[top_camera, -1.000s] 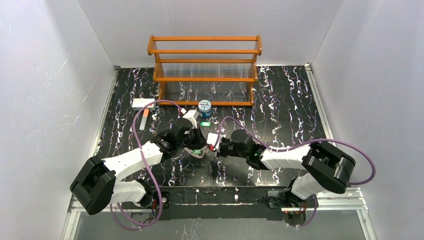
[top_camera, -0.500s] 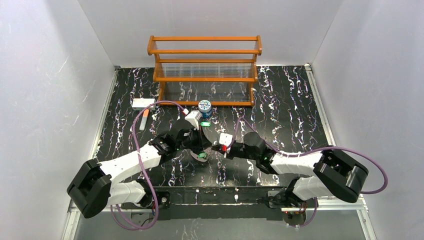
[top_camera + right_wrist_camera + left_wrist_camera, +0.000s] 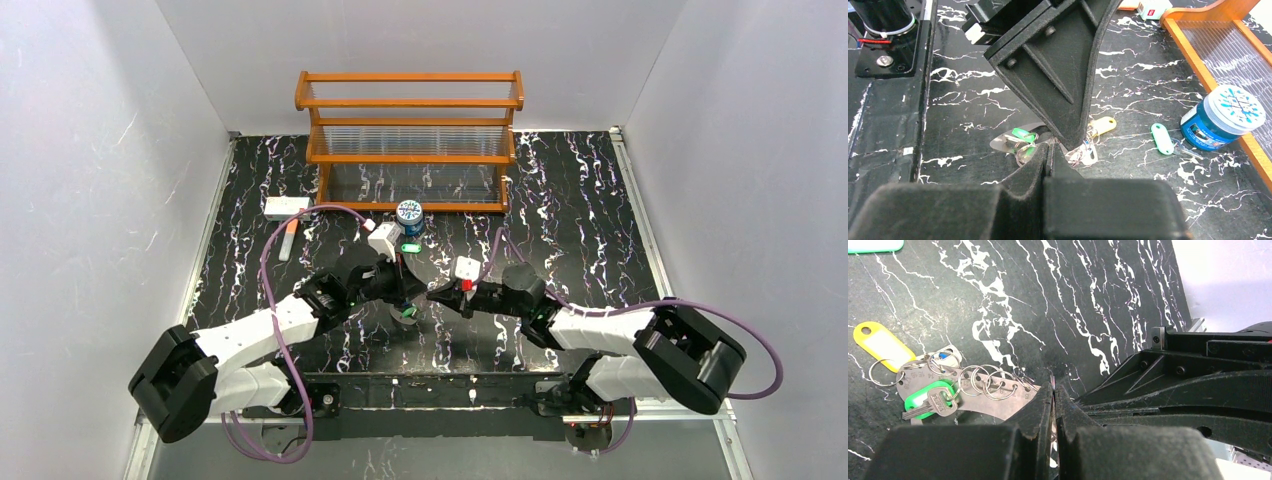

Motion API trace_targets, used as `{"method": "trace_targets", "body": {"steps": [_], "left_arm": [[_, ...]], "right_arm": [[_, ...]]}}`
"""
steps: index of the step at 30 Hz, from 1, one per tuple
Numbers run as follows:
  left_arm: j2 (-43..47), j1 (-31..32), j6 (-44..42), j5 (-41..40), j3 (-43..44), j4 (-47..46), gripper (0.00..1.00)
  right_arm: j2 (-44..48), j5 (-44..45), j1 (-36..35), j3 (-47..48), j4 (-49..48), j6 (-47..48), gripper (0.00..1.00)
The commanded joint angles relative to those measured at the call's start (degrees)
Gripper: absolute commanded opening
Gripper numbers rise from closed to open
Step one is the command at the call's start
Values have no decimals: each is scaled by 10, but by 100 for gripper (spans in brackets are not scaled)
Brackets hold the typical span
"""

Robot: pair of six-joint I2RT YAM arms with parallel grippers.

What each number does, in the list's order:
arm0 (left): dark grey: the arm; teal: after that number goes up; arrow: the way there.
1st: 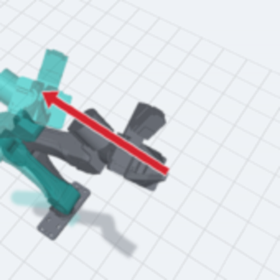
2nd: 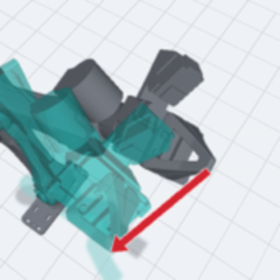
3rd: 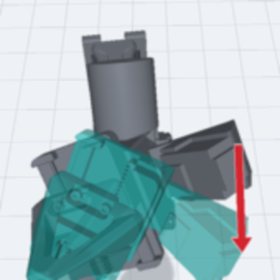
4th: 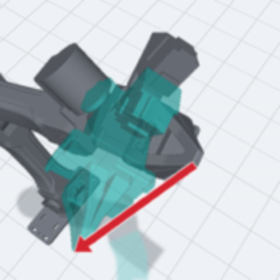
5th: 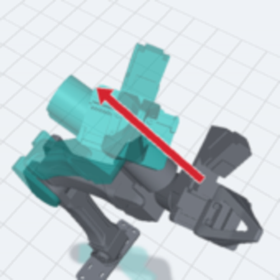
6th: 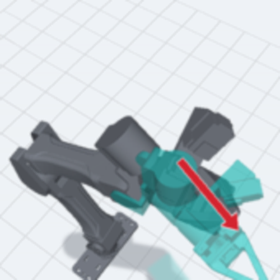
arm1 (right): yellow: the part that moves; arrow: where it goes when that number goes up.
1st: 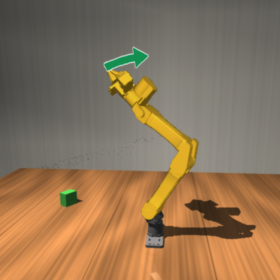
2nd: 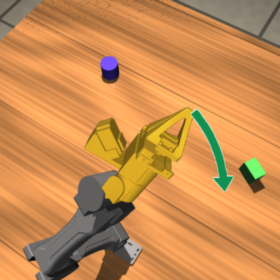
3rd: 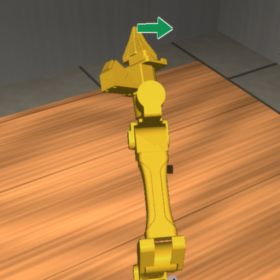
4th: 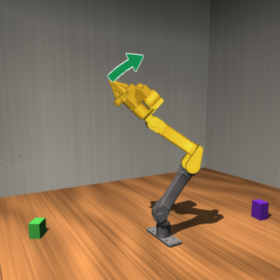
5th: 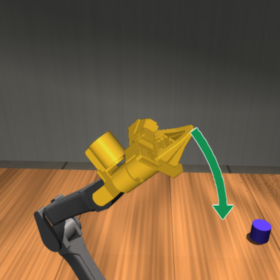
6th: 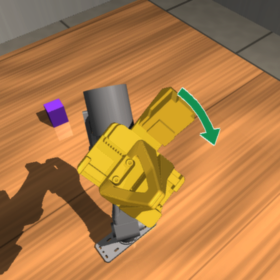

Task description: Put the keys on the keyring

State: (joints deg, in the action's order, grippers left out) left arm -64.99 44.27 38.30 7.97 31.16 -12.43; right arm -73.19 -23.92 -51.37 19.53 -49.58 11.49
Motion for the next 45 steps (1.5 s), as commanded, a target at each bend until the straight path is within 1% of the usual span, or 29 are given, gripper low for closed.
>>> {"method": "trace_targets", "body": {"steps": [1,10,15,17,20,22,25,27,28,29,31,34,35,37,40,43,45], "left_arm": [[4,-23,-32,-104,-35,55,0],[0,-44,-23,-101,-47,38,0],[-6,-66,-17,-80,-49,21,0],[-8,-75,-14,-59,-50,13,0],[-11,-81,-13,-45,-48,5,0],[-11,-81,-15,-33,-47,-2,0],[-10,-81,-14,-16,-46,-12,0],[-7,-81,-14,-9,-45,-13,0],[-5,-81,-14,-7,-44,-14,0],[-2,-81,-12,-6,-44,-14,0],[2,-82,-9,-4,-45,-15,0],[6,-81,-6,-4,-44,-14,0],[6,-81,-5,-4,-44,-13,0],[6,-81,-4,-2,-43,-10,0],[6,-81,3,0,-41,-6,0],[7,-81,14,2,-36,-2,0],[7,-82,19,3,-32,3,0]], "right_arm": [[41,-42,13,-11,-69,-39,1],[63,-84,33,-18,-72,-73,1],[72,-137,42,-22,-83,-82,1],[77,-155,44,-26,-94,-85,1],[86,-157,47,-28,-92,-89,1],[90,-139,47,-22,-77,-94,2],[88,-111,48,10,-14,-97,26],[77,-82,48,40,31,-110,30],[66,-68,48,53,51,-128,32],[59,-54,48,66,68,-144,37],[41,-36,48,88,93,-178,40],[5,-15,49,113,105,-240,52],[-12,-21,49,120,104,-255,54],[-44,-55,52,148,115,-265,60],[-96,-90,52,174,118,-301,62],[-140,-129,52,197,125,-323,59],[-163,-138,52,207,121,-340,57]]}}
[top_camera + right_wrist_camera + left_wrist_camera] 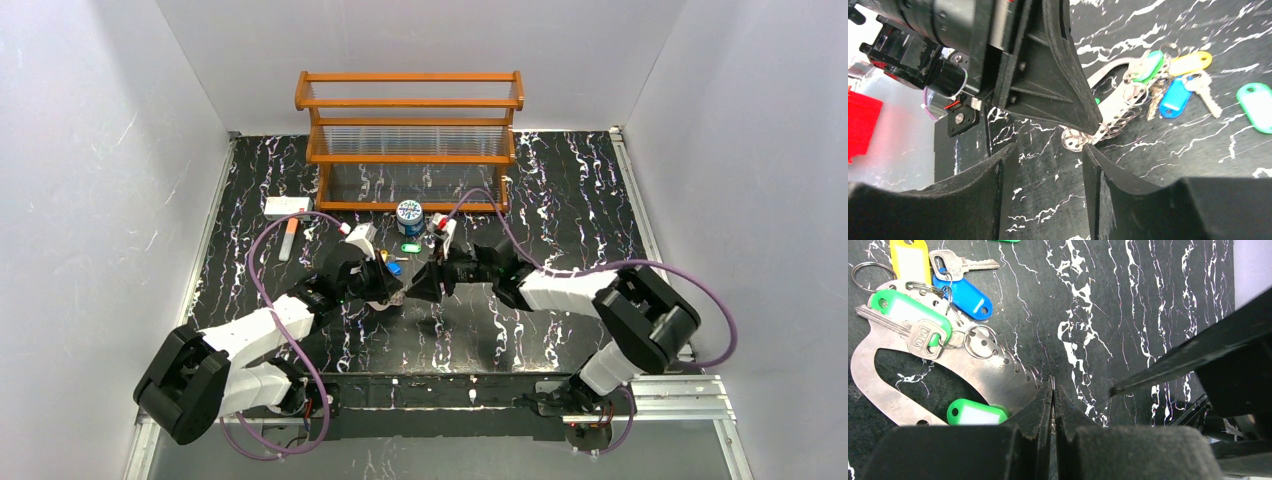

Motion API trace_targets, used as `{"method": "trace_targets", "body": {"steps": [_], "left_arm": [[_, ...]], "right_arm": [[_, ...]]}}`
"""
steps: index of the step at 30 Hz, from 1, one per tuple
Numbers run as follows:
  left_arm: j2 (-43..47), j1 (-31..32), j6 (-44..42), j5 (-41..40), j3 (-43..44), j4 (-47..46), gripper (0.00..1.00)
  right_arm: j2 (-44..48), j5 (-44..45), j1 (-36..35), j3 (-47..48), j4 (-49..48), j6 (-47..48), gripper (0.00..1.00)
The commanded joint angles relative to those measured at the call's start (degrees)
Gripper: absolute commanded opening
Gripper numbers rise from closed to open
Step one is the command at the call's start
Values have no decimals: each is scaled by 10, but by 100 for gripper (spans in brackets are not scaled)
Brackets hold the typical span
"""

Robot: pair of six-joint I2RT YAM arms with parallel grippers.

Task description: Put the keys on the keyring

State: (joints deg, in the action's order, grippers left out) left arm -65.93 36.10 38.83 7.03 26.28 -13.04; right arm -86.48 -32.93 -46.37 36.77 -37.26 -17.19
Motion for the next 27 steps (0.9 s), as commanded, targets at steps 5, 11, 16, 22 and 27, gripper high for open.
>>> {"method": "trace_targets", "body": {"steps": [5,11,16,22,27], "left_arm": [[18,0,22,12,20,13,0],[19,0,31,16,28,14,0],[21,0,29,17,27,11,0],[52,0,-28,31,-8,-14,0],[106,0,-65,59,-68,-88,0]], "right_arm": [[-72,-48,-1,57,7,-85,59],[-112,-37,-4,74,20,-119,62],[-131,-50,-4,83,10,-132,57],[-82,-51,4,58,6,-107,60],[-4,-62,18,19,13,-61,67]]}}
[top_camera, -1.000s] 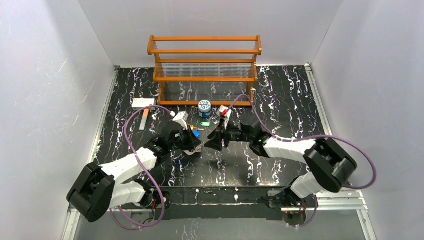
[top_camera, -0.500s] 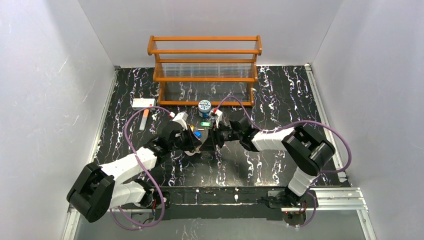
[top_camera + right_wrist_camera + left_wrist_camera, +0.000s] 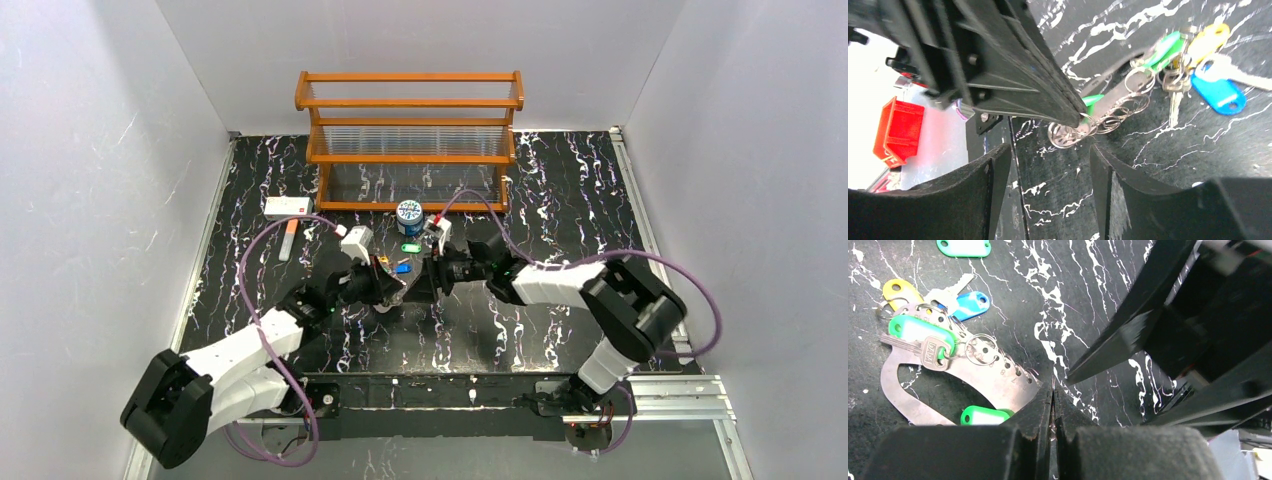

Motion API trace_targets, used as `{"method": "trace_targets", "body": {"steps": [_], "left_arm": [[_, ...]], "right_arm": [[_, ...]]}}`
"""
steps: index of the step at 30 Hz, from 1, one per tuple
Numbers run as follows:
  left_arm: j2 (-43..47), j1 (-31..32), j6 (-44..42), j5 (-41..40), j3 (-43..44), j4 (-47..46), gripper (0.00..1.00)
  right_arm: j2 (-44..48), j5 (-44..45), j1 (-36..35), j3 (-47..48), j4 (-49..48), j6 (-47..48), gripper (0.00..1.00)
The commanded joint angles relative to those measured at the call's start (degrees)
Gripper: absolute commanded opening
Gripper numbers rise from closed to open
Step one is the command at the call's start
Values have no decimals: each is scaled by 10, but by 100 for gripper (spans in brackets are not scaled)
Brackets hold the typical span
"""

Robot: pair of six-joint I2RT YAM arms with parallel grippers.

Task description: Put the keys on the keyring

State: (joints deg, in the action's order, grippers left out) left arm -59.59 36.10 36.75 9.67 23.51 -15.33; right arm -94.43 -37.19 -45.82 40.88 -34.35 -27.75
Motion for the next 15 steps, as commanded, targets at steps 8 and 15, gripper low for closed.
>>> {"method": "trace_targets", "body": {"steps": [8,15], "left_arm": [[81,1,-74,54,-120,-136,0],[101,2,-100,70,-159,-175,0]], "right_arm": [[166,12,26,-60,31,87,77],[178,-1,27,-64,53,117,79]]}}
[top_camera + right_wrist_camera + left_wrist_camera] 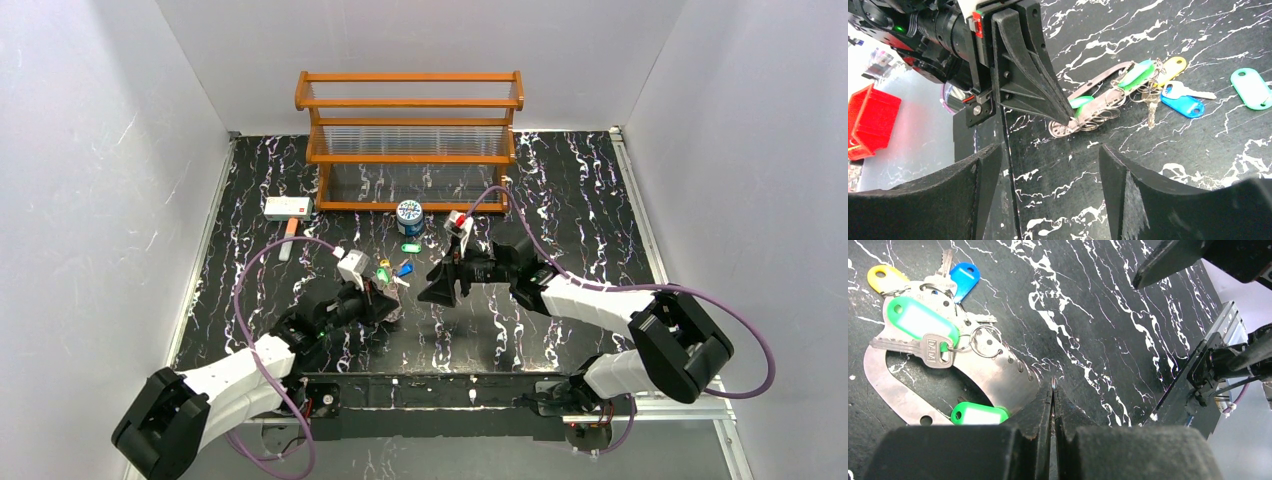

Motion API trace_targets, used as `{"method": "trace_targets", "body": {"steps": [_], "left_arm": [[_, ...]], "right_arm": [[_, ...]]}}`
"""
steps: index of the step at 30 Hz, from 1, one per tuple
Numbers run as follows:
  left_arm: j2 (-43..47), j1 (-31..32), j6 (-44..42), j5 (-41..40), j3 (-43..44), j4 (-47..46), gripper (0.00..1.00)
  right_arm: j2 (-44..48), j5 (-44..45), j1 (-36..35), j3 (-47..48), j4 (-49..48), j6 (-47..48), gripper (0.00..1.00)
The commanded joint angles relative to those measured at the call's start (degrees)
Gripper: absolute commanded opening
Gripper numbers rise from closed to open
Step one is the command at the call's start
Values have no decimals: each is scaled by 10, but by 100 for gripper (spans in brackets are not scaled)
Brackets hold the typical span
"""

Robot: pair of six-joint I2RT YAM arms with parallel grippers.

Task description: Put the keys on the keyring

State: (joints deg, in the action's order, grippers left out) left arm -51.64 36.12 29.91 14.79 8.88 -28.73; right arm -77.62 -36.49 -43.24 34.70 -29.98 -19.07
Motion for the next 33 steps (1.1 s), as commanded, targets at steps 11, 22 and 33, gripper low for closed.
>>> {"method": "trace_targets", "body": {"steps": [11,22,33], "left_arm": [[74,2,-84,42,-33,-48,0],[69,2,-79,40,-22,-48,0],[60,2,-75,42,-17,-48,0]], "right_arm": [[-4,-41,2,2,10,39,80],[-14,-55,2,8,8,38,79],[-17,-59,2,14,10,38,79]]}}
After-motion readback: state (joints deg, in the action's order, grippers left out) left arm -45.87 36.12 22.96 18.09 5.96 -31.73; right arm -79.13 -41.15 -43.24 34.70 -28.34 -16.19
